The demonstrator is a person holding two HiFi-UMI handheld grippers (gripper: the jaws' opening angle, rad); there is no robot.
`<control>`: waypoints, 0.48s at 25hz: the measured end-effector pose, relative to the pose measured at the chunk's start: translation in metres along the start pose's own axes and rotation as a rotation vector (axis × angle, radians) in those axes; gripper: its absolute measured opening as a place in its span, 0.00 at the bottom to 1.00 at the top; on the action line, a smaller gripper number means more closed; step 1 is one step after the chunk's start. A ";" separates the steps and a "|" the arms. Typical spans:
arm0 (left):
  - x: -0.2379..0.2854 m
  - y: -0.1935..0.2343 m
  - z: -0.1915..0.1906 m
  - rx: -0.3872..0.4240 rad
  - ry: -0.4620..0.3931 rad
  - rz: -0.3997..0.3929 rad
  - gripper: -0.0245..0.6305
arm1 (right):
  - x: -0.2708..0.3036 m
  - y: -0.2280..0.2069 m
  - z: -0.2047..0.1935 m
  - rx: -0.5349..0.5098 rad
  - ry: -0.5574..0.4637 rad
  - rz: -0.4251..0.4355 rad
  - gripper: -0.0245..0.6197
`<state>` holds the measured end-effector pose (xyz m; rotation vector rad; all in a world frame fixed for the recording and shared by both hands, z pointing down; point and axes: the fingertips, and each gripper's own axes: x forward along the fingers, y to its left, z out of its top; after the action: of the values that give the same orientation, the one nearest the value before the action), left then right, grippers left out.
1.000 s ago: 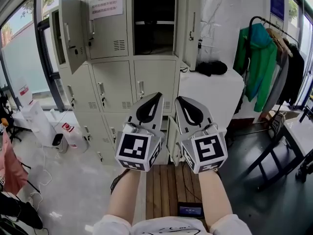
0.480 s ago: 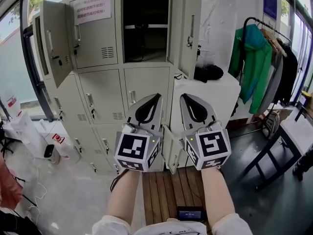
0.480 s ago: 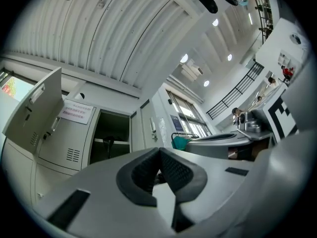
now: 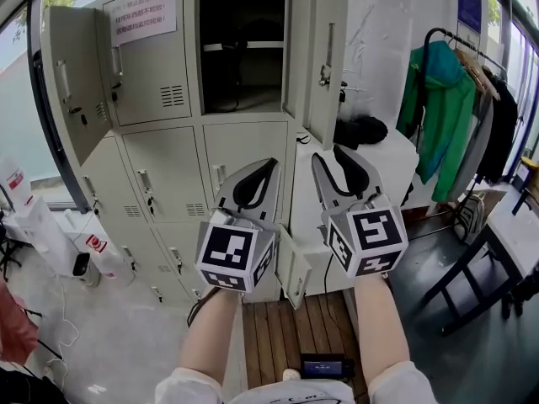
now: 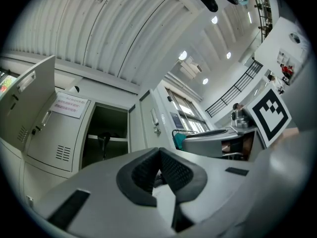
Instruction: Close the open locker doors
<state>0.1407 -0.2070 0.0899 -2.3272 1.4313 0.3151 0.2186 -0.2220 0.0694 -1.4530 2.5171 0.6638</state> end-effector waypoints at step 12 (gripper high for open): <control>0.055 0.012 -0.024 0.021 0.004 0.045 0.08 | 0.045 -0.052 -0.038 0.031 0.036 0.049 0.23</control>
<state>0.1549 -0.2664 0.0873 -2.2829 1.4835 0.3068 0.2428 -0.2968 0.0716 -1.4098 2.5854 0.6095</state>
